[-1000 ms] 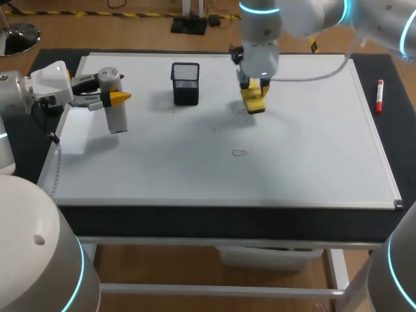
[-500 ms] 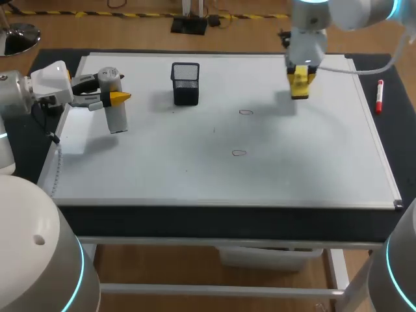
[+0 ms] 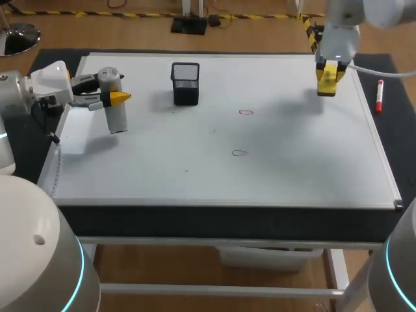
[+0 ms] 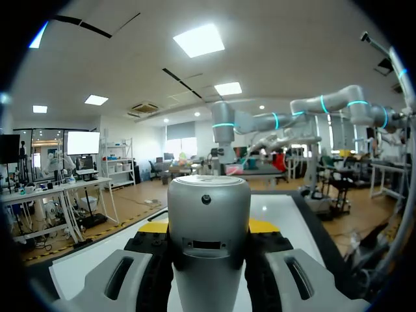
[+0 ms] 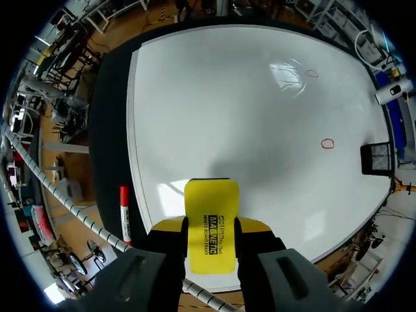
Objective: Pick up the inspection probe, press it on each red-marked spot on the whiteboard one by one, put down the probe, pick up the eraser, and wipe off all the red marks.
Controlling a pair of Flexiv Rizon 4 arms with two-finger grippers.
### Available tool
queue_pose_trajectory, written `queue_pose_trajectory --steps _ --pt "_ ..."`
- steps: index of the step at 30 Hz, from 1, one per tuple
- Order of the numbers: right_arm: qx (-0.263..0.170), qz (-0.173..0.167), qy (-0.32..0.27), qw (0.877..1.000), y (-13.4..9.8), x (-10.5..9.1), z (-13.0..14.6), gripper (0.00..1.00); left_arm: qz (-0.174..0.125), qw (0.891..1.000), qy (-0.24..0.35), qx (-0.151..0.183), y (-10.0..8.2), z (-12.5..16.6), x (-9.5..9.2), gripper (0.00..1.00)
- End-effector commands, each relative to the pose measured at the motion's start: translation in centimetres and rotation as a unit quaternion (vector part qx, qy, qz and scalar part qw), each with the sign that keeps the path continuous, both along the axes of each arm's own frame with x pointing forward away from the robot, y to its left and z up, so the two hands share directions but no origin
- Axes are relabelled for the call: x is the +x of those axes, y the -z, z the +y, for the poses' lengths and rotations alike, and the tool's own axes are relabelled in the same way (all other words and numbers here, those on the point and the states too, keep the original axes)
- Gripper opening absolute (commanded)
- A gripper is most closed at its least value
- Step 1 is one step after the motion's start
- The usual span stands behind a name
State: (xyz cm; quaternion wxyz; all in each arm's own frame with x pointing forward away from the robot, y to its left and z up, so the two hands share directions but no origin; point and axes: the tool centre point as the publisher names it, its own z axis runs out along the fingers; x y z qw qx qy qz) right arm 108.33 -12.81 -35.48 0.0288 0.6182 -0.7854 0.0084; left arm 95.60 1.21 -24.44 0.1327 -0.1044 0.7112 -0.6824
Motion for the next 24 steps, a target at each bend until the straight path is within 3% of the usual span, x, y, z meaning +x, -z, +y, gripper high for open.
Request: queue_pose_trajectory --steps 1,20,24 --pt "-0.002 0.001 0.004 1.000 -0.1 0.3 -0.9 0.00 -0.002 1.000 0.000 -0.002 0.1 0.0 0.0 0.00" --pt "-0.002 0.001 0.005 1.000 -0.2 0.3 -1.1 0.00 -0.002 1.000 0.000 -0.002 0.1 0.0 0.0 0.00" --pt "-0.002 0.001 0.005 1.000 -0.2 0.3 -1.1 0.00 -0.009 1.000 0.022 -0.006 0.3 -2.6 -0.6 0.00"
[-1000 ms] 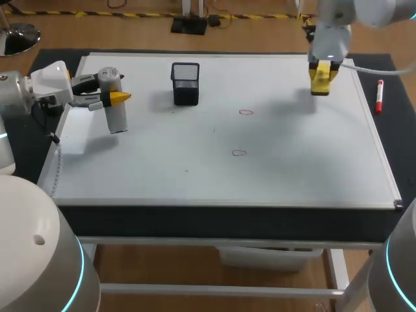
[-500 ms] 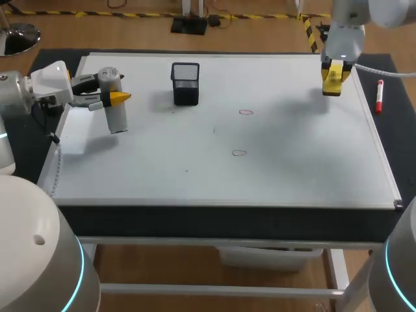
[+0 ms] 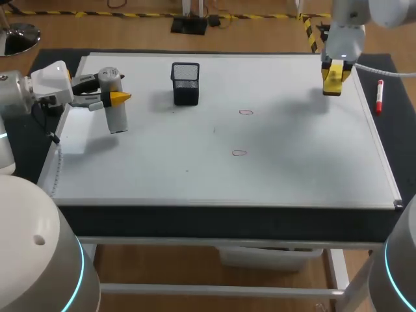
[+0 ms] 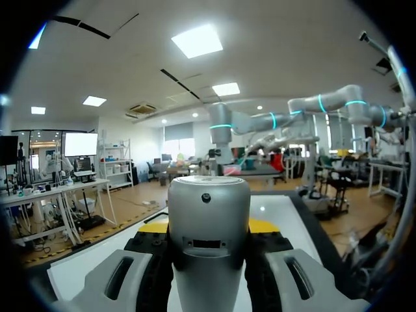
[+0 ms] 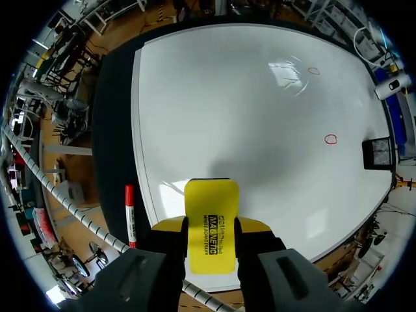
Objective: Pick up the inspection probe, press it on each red-marked spot on the whiteboard one by one, put down the probe, pick up the eraser, and wipe off all the red marks.
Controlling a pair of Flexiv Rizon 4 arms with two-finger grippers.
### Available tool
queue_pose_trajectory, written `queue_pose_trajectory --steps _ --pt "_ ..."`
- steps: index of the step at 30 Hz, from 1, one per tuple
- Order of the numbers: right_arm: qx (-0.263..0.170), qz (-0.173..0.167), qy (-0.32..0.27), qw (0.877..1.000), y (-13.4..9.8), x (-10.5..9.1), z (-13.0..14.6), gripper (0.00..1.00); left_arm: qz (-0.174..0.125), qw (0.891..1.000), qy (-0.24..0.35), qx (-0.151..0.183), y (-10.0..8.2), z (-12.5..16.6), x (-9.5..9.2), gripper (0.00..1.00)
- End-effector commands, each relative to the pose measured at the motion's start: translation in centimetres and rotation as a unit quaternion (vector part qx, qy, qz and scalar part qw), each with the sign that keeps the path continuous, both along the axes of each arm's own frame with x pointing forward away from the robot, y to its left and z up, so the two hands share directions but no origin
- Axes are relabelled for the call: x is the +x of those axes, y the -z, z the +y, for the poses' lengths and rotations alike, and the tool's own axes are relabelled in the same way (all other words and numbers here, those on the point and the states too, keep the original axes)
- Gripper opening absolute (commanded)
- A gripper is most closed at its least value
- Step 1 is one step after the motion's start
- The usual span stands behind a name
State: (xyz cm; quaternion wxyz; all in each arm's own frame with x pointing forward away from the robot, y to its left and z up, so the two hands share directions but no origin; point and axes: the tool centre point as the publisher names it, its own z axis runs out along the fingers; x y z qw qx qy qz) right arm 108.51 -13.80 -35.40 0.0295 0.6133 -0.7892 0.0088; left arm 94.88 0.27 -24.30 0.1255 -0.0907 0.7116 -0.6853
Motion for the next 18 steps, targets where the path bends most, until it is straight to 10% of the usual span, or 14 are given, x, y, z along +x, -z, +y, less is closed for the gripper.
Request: queue_pose_trajectory --steps 1,18 --pt "-0.001 0.001 -0.001 1.000 -0.1 0.1 -0.1 0.00 -0.006 1.000 0.009 -0.005 0.4 -2.2 0.0 0.00" --pt "-0.001 0.001 -0.001 1.000 -0.1 0.1 -0.1 0.00 0.008 0.996 0.077 -0.036 -0.8 -12.2 -1.2 0.00"
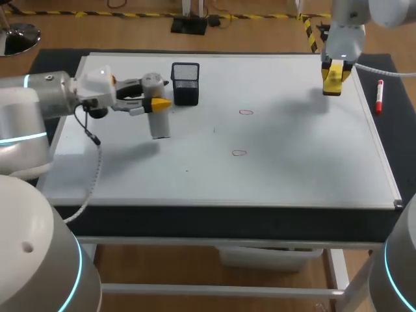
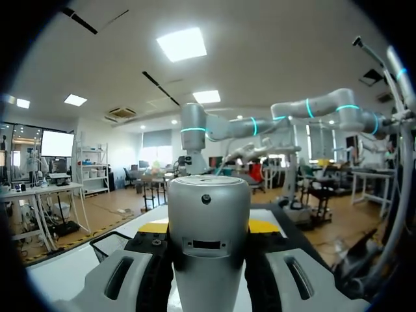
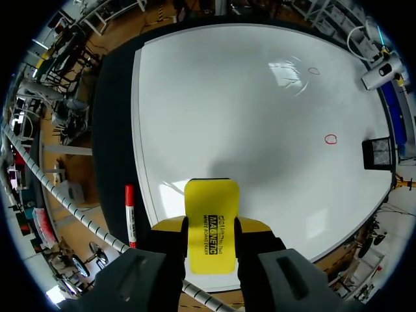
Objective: Pick up the inspection probe, press it on each red-marked spot on the whiteboard one by one, put down the probe, pick up the eraser, and wipe off all the red marks.
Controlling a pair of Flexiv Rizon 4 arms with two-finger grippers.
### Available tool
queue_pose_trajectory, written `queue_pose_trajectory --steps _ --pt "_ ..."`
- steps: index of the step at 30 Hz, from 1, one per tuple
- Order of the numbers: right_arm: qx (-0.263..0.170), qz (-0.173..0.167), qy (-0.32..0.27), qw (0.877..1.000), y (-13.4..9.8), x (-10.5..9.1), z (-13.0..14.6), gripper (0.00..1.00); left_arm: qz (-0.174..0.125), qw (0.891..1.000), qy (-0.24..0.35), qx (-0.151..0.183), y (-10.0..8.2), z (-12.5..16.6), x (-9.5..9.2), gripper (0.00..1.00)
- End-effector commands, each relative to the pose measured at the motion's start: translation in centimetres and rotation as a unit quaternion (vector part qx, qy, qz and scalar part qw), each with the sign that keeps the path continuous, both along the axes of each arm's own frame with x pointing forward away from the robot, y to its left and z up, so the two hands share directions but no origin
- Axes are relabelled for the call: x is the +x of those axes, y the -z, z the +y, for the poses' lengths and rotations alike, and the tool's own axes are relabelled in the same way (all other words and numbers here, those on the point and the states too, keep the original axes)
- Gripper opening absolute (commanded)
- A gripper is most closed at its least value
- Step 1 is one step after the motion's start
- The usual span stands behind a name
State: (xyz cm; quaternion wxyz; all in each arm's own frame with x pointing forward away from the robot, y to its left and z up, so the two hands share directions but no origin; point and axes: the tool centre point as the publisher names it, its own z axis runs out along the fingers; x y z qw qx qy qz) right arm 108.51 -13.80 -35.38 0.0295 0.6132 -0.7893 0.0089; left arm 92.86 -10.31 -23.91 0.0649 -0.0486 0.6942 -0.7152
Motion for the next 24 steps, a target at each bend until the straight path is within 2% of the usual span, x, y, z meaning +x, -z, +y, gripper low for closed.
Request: queue_pose_trajectory --steps 1,9,12,13,15,24 --pt "-0.001 0.001 -0.001 1.000 -0.1 0.1 -0.1 0.00 -0.002 1.000 0.004 -0.004 -0.6 -2.1 0.8 0.00" --pt "-0.001 0.001 -0.001 1.000 -0.1 0.1 -0.1 0.00 -0.008 1.000 0.017 -0.013 -0.6 -6.4 2.1 0.00" --pt "-0.001 0.001 -0.001 1.000 -0.1 0.1 -0.1 0.00 0.006 1.000 0.015 -0.013 -0.4 -7.9 2.7 0.00" --pt "-0.001 0.001 -0.001 1.000 -0.1 0.1 -0.1 0.00 0.012 1.000 0.010 -0.003 -0.4 -8.5 2.9 0.00" --pt "-0.001 0.001 -0.001 1.000 -0.1 0.1 -0.1 0.00 0.017 1.000 0.009 -0.011 -0.3 -9.3 3.3 0.00" --pt "-0.001 0.001 -0.001 1.000 -0.1 0.1 -0.1 0.00 0.024 0.999 0.021 -0.013 0.2 -13.4 5.2 0.00"
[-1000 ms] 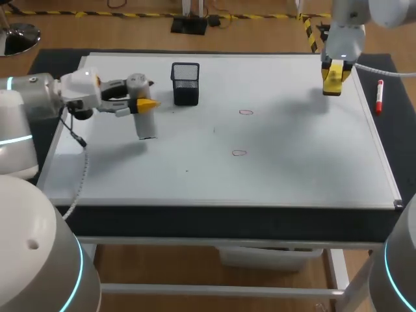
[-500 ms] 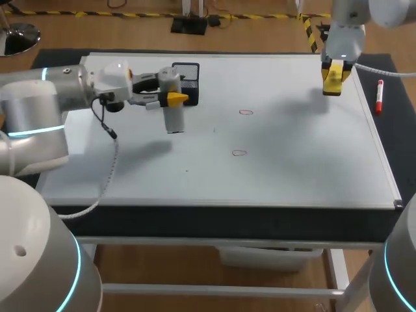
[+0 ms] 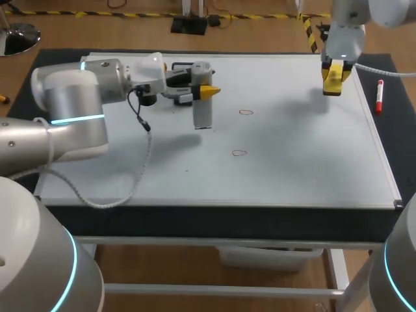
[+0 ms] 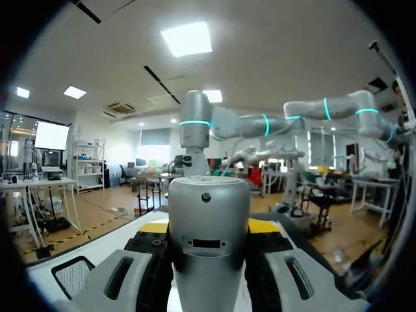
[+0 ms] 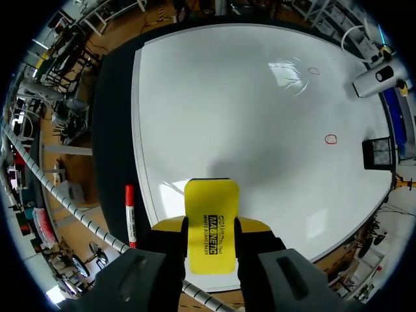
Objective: Pick up the inspection probe, press it on each red-marked spot on the whiteboard one by one, put down the probe, pick up the eraser, and wipe off all the red marks.
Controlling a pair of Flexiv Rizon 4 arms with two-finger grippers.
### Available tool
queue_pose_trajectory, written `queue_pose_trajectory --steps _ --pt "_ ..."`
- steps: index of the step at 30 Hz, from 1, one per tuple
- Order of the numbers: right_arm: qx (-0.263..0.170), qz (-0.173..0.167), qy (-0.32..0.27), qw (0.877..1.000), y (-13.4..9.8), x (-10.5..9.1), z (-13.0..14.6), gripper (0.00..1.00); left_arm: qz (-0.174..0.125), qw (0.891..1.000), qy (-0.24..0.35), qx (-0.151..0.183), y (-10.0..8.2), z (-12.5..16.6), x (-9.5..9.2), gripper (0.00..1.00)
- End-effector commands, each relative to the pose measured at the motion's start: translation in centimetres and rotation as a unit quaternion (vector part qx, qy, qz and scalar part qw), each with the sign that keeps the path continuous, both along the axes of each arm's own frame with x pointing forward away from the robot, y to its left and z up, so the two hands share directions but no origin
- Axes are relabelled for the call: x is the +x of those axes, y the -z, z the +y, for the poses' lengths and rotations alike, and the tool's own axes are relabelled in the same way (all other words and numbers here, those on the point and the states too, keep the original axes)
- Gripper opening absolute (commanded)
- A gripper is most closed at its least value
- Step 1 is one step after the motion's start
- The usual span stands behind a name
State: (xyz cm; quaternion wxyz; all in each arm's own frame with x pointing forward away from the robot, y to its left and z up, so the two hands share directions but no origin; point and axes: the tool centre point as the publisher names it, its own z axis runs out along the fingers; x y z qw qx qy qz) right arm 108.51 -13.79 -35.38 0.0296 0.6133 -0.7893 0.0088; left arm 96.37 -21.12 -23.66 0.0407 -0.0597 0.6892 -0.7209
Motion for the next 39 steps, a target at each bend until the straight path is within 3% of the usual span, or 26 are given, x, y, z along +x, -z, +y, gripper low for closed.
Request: queue_pose_trajectory --steps 1,10,22,39 --pt "-0.001 0.001 -0.001 1.000 -0.1 0.1 -0.1 0.00 0.000 1.000 0.012 -0.003 0.5 -3.1 1.9 0.00" --pt "-0.001 0.001 -0.001 1.000 -0.1 0.1 -0.1 0.00 -0.010 1.000 0.009 0.010 1.0 -6.3 3.6 0.00" --pt "-0.001 0.001 -0.001 1.000 -0.1 0.1 -0.1 0.00 -0.006 1.000 -0.004 -0.004 1.3 -9.9 6.1 0.00" --pt "-0.001 0.001 -0.001 1.000 -0.1 0.1 -0.1 0.00 -0.002 1.000 -0.017 -0.007 2.8 -11.2 9.0 0.00"
